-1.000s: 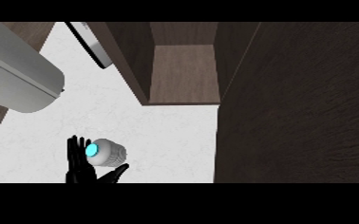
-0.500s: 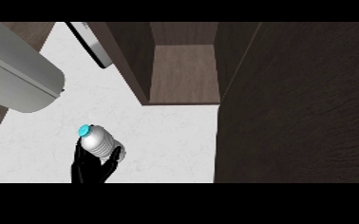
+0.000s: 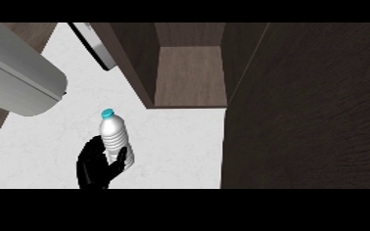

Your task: Pick up the bottled water, place it into the cabinet and close the cabinet

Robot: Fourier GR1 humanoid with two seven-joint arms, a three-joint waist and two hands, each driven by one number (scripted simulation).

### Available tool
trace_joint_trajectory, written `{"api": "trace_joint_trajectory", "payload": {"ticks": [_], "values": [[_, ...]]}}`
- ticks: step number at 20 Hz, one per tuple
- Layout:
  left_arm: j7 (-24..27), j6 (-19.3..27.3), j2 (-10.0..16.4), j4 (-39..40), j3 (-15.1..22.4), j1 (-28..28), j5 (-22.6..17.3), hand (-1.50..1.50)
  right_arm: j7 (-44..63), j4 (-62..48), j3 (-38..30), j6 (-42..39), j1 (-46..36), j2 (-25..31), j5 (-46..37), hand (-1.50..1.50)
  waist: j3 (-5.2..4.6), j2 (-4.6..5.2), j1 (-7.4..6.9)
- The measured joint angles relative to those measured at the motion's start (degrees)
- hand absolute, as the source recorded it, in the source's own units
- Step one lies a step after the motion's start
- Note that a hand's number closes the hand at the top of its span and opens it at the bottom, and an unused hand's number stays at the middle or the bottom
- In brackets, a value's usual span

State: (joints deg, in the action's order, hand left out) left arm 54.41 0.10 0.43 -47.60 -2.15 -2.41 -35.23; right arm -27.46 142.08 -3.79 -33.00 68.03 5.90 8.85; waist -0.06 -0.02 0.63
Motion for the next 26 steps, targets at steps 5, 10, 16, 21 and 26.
{"api": "trace_joint_trajectory", "payload": {"ticks": [5,10,16,21,26], "values": [[-1.4,-2.3,1.8,1.0,2.1,-3.8,2.4,1.50,0.1,-0.5,-0.4,0.2,-1.8,-0.2,0.0,-1.50,-0.01,0.11,0.09],[-5.9,-5.9,3.8,0.1,4.8,-8.2,4.0,1.50,-0.1,-0.5,-0.6,-0.3,-1.1,0.1,0.1,-1.50,0.00,0.02,0.24],[-10.9,-6.1,4.6,-6.6,7.7,-8.3,5.5,1.50,0.2,-1.1,-1.4,-0.2,-2.8,-0.6,0.1,-1.50,0.05,-0.12,-0.26],[-16.8,-2.6,3.3,-17.2,11.9,-6.6,7.3,1.50,1.4,-1.1,-1.0,0.0,-3.7,-1.0,0.3,-1.50,0.08,-0.21,-0.69],[-24.0,3.0,1.5,-28.2,16.4,-6.8,9.0,1.50,2.0,-0.9,-0.9,0.1,-4.0,-1.4,0.5,-1.50,0.08,-0.25,-0.67]]}}
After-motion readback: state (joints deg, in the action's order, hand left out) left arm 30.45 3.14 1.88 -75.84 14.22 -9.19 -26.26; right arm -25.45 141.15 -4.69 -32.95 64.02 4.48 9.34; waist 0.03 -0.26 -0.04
